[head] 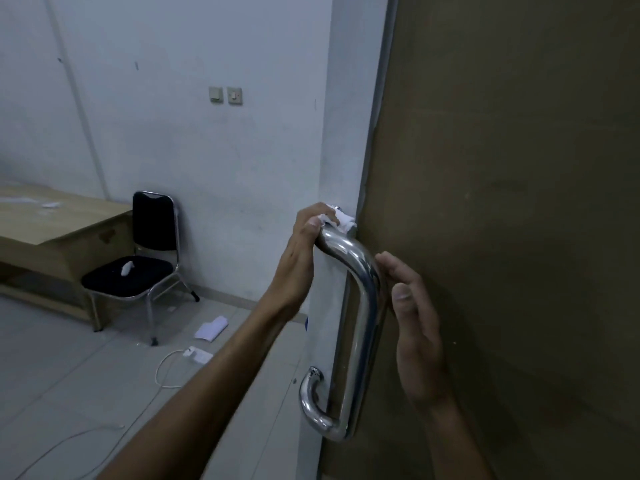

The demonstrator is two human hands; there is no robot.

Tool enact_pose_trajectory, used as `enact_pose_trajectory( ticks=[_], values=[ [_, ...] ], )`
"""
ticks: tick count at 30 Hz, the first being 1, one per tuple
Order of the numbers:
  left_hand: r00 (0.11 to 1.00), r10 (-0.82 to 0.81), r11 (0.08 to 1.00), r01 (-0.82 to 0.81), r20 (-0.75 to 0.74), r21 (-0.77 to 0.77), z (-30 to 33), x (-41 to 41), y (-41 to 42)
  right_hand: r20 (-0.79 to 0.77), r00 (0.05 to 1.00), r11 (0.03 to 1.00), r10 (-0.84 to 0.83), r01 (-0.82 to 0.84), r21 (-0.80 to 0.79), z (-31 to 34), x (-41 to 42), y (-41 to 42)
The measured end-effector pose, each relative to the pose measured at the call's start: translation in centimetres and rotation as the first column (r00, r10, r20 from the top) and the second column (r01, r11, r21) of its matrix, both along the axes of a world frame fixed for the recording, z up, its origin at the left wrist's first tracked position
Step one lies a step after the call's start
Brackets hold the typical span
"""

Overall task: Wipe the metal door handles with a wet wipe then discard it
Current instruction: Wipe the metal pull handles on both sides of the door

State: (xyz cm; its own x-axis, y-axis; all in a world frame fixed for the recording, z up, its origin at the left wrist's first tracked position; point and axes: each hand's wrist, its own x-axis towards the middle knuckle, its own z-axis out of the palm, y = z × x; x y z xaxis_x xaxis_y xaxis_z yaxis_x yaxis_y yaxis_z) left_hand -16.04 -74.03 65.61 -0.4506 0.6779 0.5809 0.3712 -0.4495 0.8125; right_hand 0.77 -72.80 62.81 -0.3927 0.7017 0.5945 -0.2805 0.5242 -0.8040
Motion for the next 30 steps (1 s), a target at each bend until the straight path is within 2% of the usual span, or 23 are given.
enact_pose_trajectory(
  ticks=[2,4,5,7,8,9,11,12,14,16,18,24,27,30],
  values=[
    [0.994,0.053,0.997,-0.057,0.094,0.045,-0.4,1.9,-0.4,0.019,1.000,1.000,0.020,-0.020,0.001,0.1,0.3,0.1],
    [0.992,0.093,0.992,-0.099,0.081,0.081,-0.3,3.4,-1.0,0.024,0.999,0.999,0.036,-0.036,-0.006,0.2,0.5,0.4],
    [0.993,0.119,0.987,-0.118,0.004,0.112,-0.3,3.9,-1.4,0.019,0.999,0.999,0.044,-0.044,-0.005,0.1,0.5,0.4],
    [0.933,0.198,0.975,-0.157,-0.302,0.156,-0.6,4.5,-2.1,-0.004,0.999,0.999,0.047,-0.047,0.025,0.0,0.5,0.5],
    [0.837,0.253,0.967,-0.202,-0.486,0.156,-0.8,4.7,-2.4,-0.023,0.999,0.999,0.037,-0.037,0.030,-0.1,0.5,0.4],
    [0.701,0.311,0.949,-0.268,-0.641,0.167,-1.0,4.8,-2.5,-0.046,0.999,1.000,0.016,-0.015,0.020,-0.2,0.5,0.4],
    [0.404,0.387,0.896,-0.377,-0.829,0.235,-1.4,5.1,-2.6,-0.107,0.993,0.999,-0.049,0.047,-0.022,-0.4,0.7,0.6],
    [0.290,0.391,0.883,-0.387,-0.873,0.267,-1.6,5.1,-2.7,-0.128,0.989,0.996,-0.080,0.075,-0.042,-0.5,0.8,0.7],
    [0.146,0.375,0.886,-0.348,-0.915,0.308,-2.1,4.5,-2.8,-0.127,0.985,0.993,-0.116,0.111,-0.051,-0.6,1.1,0.8],
    [0.104,0.359,0.902,-0.292,-0.927,0.317,-2.5,3.3,-2.8,-0.089,0.988,0.992,-0.124,0.124,-0.011,-0.6,1.4,0.6],
    [0.147,0.346,0.921,-0.241,-0.926,0.306,-2.5,2.3,-2.5,-0.056,0.991,0.992,-0.124,0.126,0.025,-0.5,1.8,0.3],
    [0.519,0.345,0.937,-0.239,-0.782,0.255,-1.3,1.8,-1.8,0.027,0.983,0.980,-0.183,0.180,0.087,-0.4,2.6,0.1],
    [0.671,0.320,0.947,-0.234,-0.669,0.219,-0.8,1.0,-1.6,0.037,0.977,0.960,-0.208,0.197,0.197,0.4,2.5,-0.3],
    [0.835,0.253,0.967,-0.197,-0.489,0.164,-0.1,-0.2,-1.9,0.034,0.975,0.936,-0.222,0.203,0.289,0.9,2.1,-0.8]
  ],
)
